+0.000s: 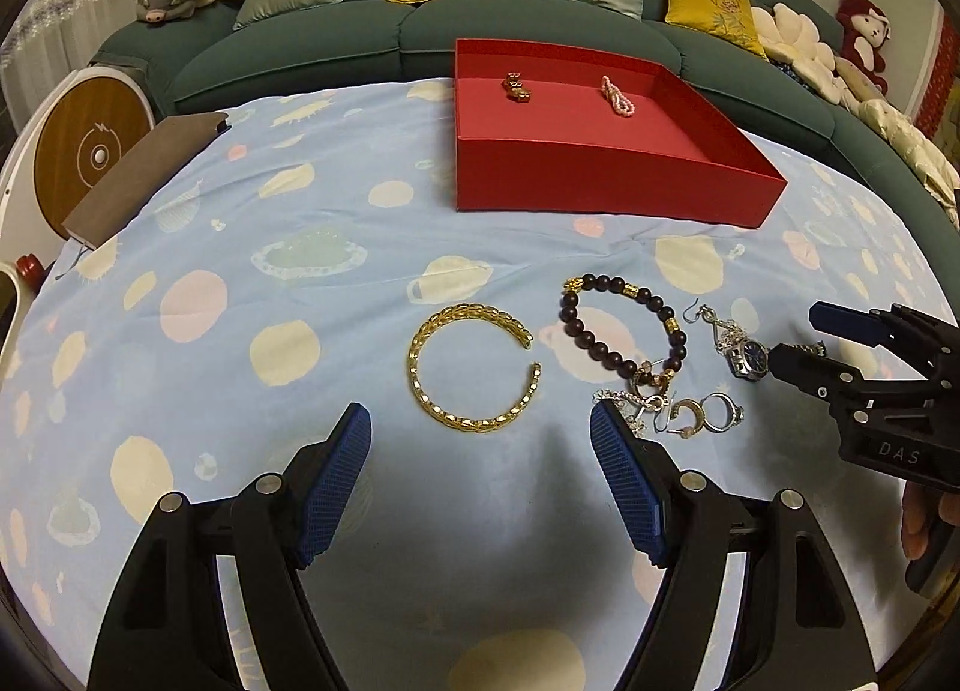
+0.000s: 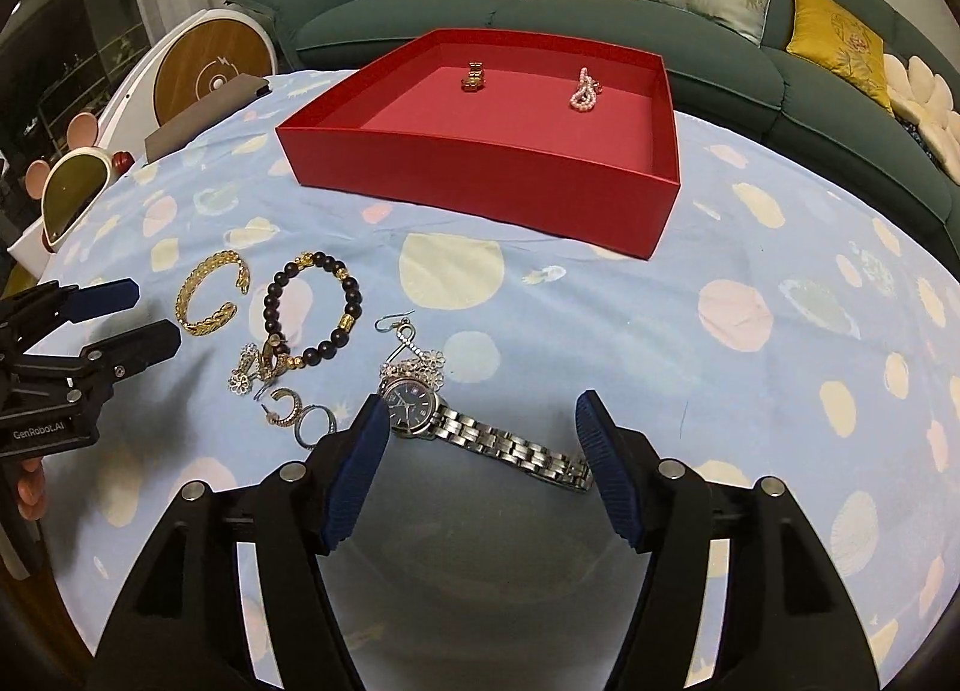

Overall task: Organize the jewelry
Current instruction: 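Move both tools back toward the remaining jewelry on the bed, then grasp the silver watch with the right tool while the left tool grasps the gold bangle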

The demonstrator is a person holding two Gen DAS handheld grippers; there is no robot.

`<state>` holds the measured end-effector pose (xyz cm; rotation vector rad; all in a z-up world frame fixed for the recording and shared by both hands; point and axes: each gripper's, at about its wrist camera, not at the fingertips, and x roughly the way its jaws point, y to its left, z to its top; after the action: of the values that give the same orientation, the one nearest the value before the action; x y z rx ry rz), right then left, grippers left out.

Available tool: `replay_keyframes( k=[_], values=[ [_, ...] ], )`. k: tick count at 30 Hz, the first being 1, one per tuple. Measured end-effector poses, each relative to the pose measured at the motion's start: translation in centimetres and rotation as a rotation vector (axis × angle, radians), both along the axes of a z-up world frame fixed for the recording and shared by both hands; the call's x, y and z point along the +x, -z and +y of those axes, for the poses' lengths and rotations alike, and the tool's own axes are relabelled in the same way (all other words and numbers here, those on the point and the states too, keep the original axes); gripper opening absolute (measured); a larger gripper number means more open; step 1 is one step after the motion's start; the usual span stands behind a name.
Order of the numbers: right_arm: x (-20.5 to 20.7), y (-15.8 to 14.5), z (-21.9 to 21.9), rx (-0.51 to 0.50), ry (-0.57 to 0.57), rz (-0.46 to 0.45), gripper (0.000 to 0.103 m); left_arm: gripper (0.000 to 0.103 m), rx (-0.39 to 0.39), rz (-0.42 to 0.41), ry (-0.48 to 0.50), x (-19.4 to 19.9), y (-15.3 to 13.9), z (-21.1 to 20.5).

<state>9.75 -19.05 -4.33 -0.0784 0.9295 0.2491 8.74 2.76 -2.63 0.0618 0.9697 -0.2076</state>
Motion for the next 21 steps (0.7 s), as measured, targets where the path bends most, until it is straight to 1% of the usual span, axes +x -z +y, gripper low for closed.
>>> replay_keyframes(
  k=[4,8,11,16,21],
  values=[
    [0.8,0.4,0.5,0.005,-0.017,0.011,0.062,0.073,-0.010,0.022,-0.021,0.7,0.6,-0.1],
    [1.2,1.1,1.0,0.015,-0.055,0.034,0.060,0.073,0.001,0.021,-0.025,1.0,0.8,-0.2],
    [1.0,1.2,1.3,0.018,-0.079,0.039,0.054,0.073,0.010,0.023,-0.028,1.1,1.2,-0.2],
    [0.4,1.2,1.9,-0.024,-0.115,0.040,0.037,0.073,0.023,0.033,-0.040,1.5,1.9,-0.1],
    [-0.1,1.0,2.0,-0.025,-0.099,0.090,0.025,0.073,0.031,0.034,-0.040,1.5,2.1,-0.2]
  ],
)
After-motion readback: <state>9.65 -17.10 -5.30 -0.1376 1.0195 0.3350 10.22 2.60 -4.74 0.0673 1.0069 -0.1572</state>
